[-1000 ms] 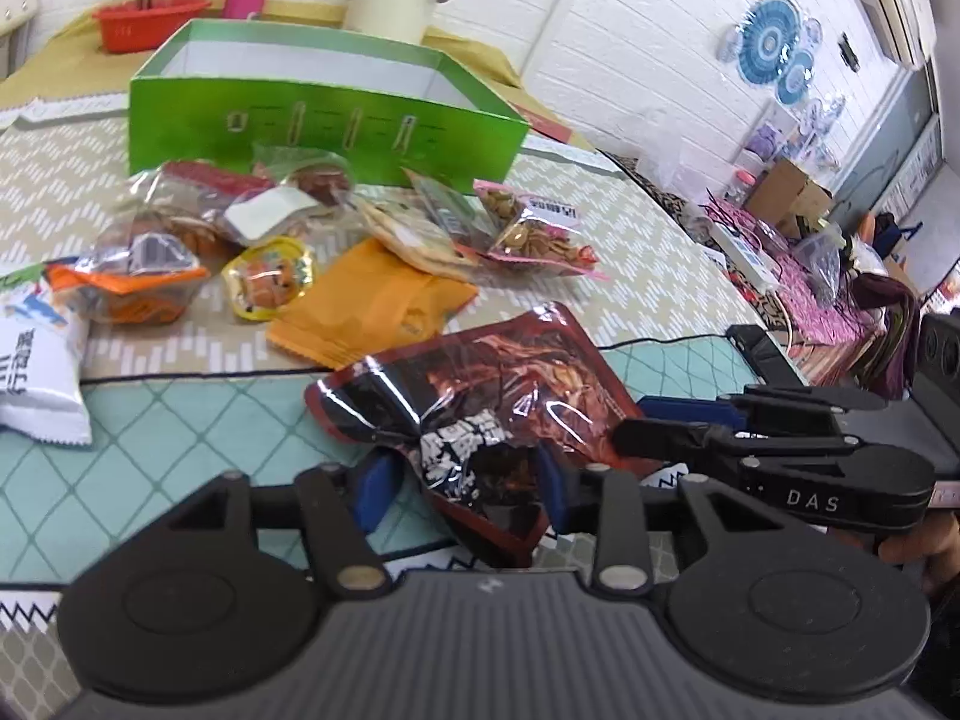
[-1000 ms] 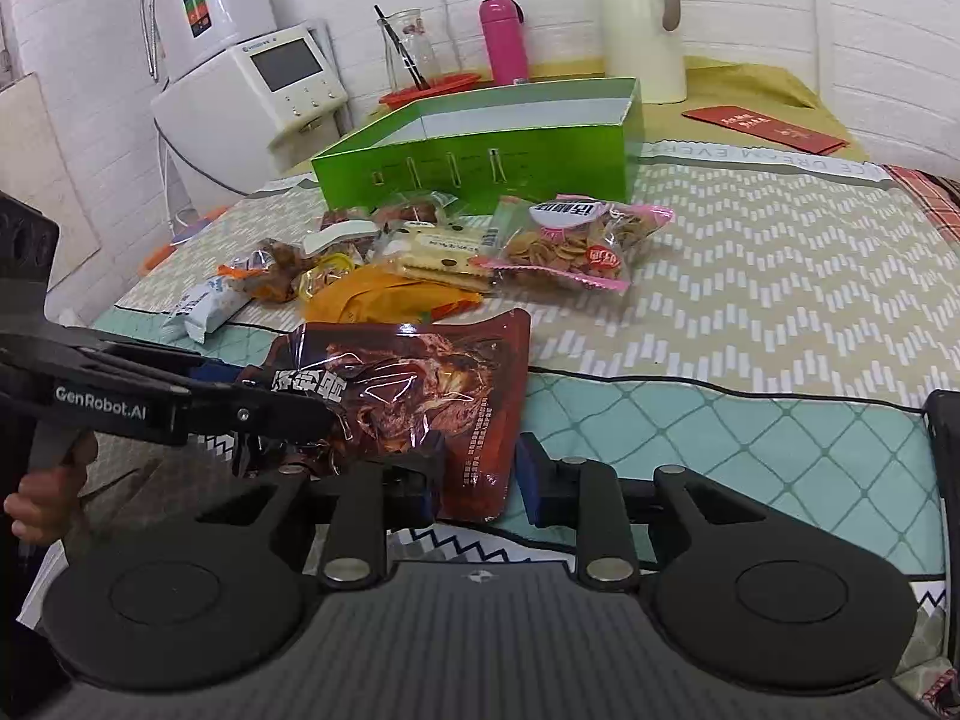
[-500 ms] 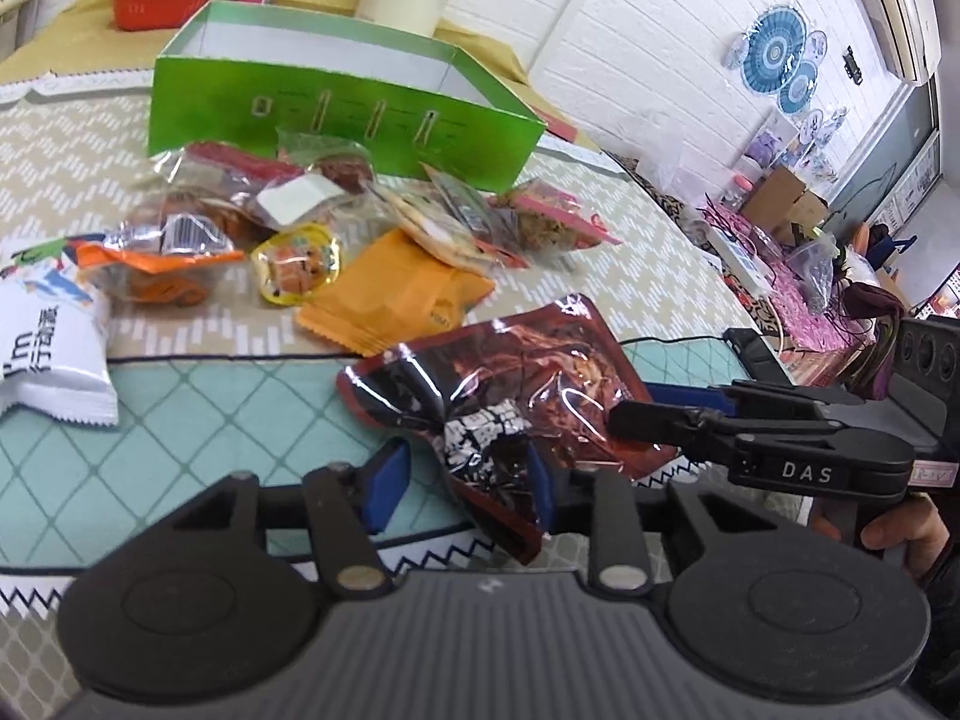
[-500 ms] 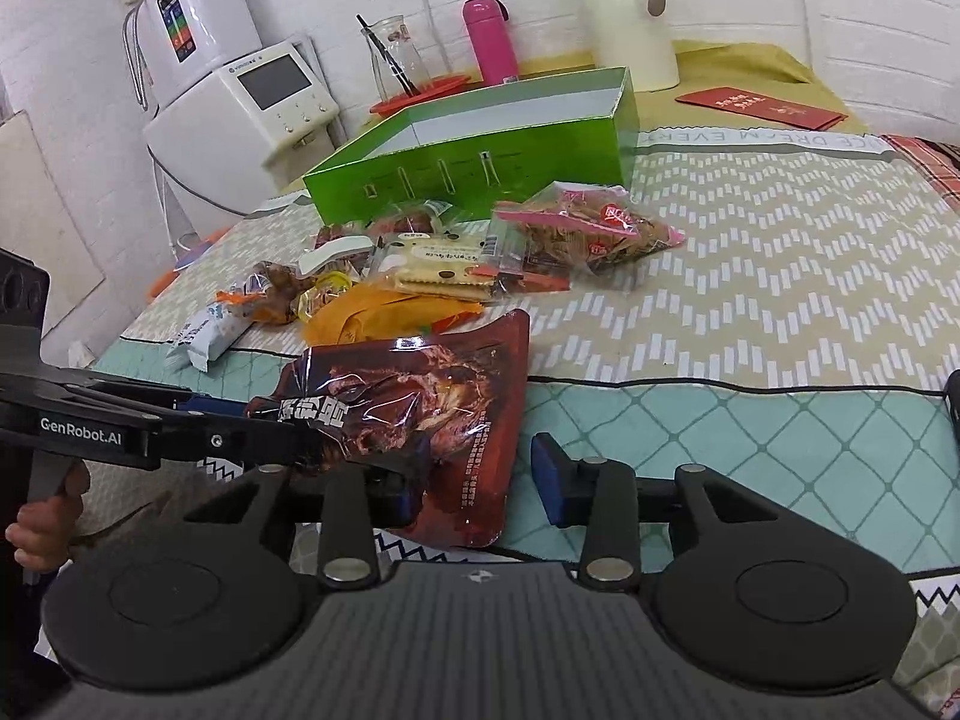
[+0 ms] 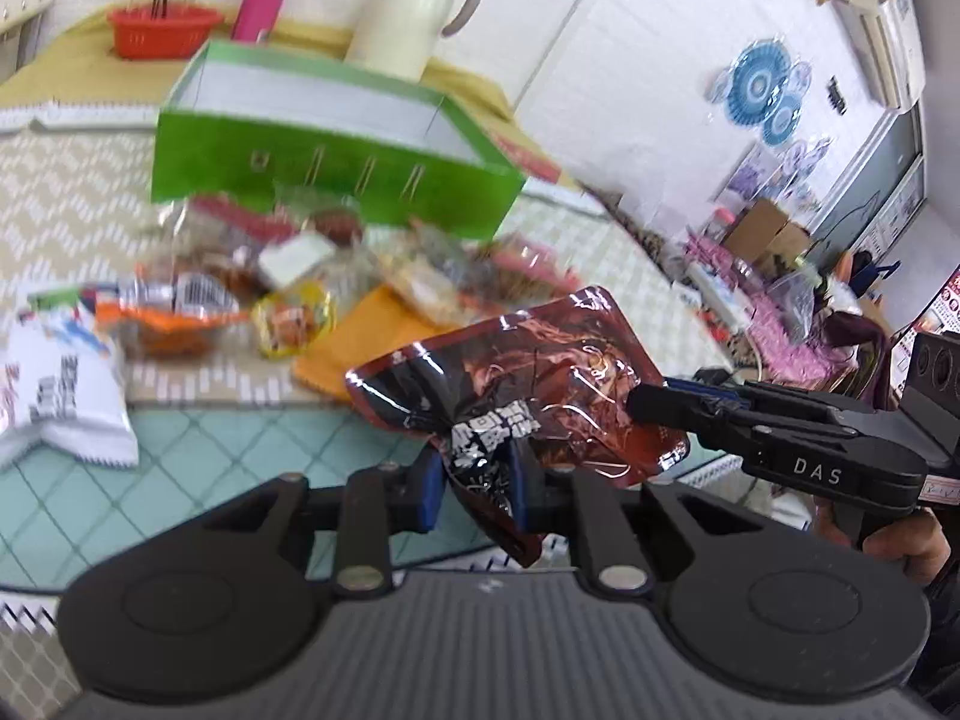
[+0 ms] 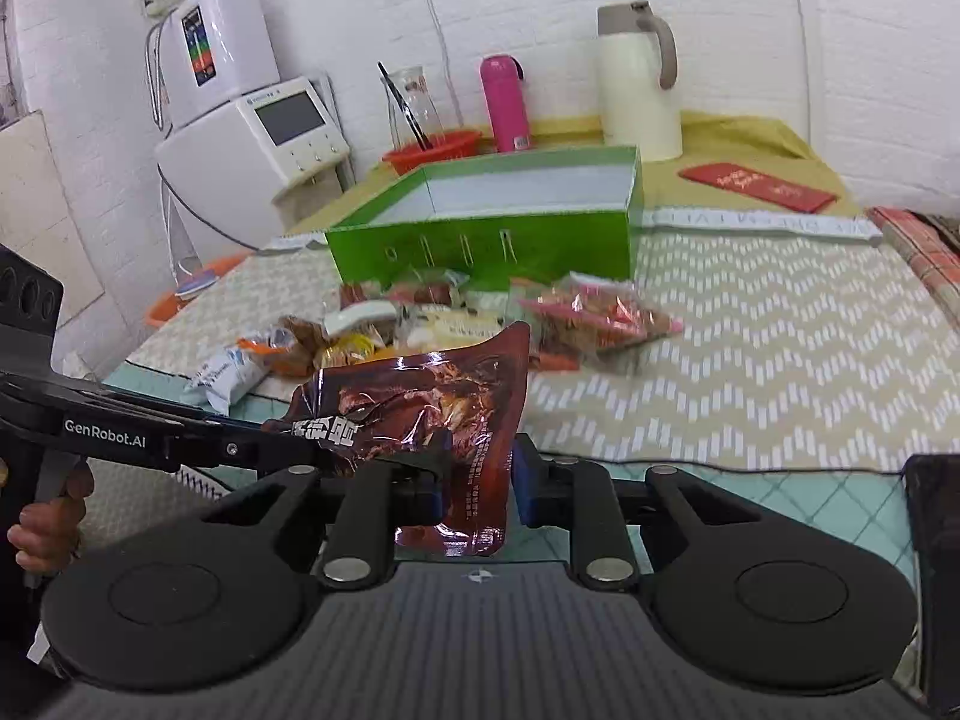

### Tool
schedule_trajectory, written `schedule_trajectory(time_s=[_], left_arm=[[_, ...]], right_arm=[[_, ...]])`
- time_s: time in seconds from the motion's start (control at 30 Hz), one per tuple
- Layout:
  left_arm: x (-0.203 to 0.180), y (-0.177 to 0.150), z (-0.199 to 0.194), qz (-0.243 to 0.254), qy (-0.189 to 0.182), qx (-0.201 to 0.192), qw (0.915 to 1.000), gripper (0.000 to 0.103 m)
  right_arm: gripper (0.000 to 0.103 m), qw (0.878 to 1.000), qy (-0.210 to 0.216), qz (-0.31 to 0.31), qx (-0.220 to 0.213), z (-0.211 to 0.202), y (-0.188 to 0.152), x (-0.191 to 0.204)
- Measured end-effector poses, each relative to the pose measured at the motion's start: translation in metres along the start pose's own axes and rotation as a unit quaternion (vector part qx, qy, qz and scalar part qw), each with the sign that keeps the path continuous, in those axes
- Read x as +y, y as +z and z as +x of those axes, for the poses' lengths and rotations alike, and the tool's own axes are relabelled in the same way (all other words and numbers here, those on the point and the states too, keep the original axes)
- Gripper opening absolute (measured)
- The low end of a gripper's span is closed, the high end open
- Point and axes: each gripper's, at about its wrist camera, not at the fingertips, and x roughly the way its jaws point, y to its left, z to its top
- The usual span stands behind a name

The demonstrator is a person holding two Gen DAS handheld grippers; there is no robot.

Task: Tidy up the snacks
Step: 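Lower the brown jerky bag into the green box and open the right gripper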

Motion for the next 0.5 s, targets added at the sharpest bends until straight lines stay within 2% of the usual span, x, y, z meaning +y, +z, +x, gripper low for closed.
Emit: schedule_trajectory(time_s=[0.1,0.27,0.5], left_arm=[[-0.006,0.023,-0.011,0.016,0.001,-0.028,0.9995,0.014],[-0.007,0.079,-0.017,0.032,0.009,-0.074,0.9967,0.014],[0.008,0.155,0.013,0.03,0.035,-0.093,0.9946,0.014]], right_arm=[[0.038,0.999,-0.003,-0.025,-0.027,-0.005,0.022,0.006],[0.038,0.996,-0.006,-0.044,-0.078,0.004,0.073,0.003],[0.038,0.994,-0.025,-0.021,-0.107,0.053,0.139,-0.019]])
